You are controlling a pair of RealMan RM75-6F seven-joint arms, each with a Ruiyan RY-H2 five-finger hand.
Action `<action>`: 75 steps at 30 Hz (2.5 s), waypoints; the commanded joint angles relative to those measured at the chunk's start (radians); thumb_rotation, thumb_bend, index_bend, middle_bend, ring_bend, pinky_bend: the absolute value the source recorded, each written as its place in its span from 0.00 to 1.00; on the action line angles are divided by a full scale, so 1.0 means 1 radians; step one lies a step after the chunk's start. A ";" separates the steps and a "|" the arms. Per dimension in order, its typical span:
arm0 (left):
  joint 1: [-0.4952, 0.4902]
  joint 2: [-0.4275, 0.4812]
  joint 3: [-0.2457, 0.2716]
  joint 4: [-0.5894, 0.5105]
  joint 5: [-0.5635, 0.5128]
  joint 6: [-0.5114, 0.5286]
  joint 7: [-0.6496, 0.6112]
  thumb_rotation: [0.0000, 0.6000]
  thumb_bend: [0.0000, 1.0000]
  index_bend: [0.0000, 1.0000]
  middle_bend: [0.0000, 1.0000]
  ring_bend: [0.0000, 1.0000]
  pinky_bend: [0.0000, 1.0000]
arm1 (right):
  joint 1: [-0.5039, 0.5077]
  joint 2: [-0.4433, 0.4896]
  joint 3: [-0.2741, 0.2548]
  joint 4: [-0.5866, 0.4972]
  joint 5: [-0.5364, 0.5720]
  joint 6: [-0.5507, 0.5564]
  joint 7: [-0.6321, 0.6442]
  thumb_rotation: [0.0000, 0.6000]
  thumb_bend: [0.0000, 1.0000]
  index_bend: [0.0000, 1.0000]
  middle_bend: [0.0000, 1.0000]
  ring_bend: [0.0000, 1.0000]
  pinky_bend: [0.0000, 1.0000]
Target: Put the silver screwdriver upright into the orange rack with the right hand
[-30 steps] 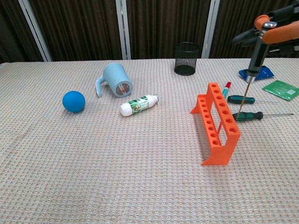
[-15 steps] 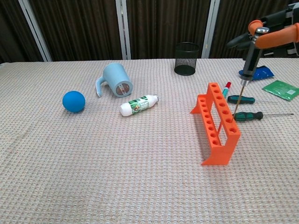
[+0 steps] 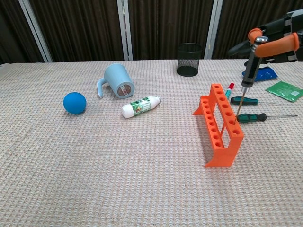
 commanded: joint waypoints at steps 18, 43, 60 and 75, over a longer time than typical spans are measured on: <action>-0.005 -0.001 -0.001 0.007 -0.002 -0.009 -0.004 1.00 0.18 0.12 0.00 0.00 0.00 | 0.019 -0.123 -0.042 0.035 0.111 0.041 -0.280 1.00 0.28 0.62 0.26 0.02 0.00; -0.012 -0.002 -0.004 0.007 -0.007 -0.017 0.000 1.00 0.18 0.12 0.00 0.00 0.00 | 0.020 -0.186 -0.052 0.042 0.224 0.027 -0.455 1.00 0.29 0.62 0.26 0.02 0.00; -0.012 -0.004 -0.003 0.009 -0.010 -0.018 -0.001 1.00 0.18 0.12 0.00 0.00 0.00 | 0.012 -0.201 -0.038 0.050 0.234 0.013 -0.475 1.00 0.29 0.62 0.26 0.02 0.00; -0.014 -0.008 -0.002 0.015 -0.012 -0.023 -0.005 1.00 0.18 0.12 0.00 0.00 0.00 | 0.005 -0.226 -0.037 0.066 0.240 0.000 -0.479 1.00 0.29 0.62 0.26 0.01 0.00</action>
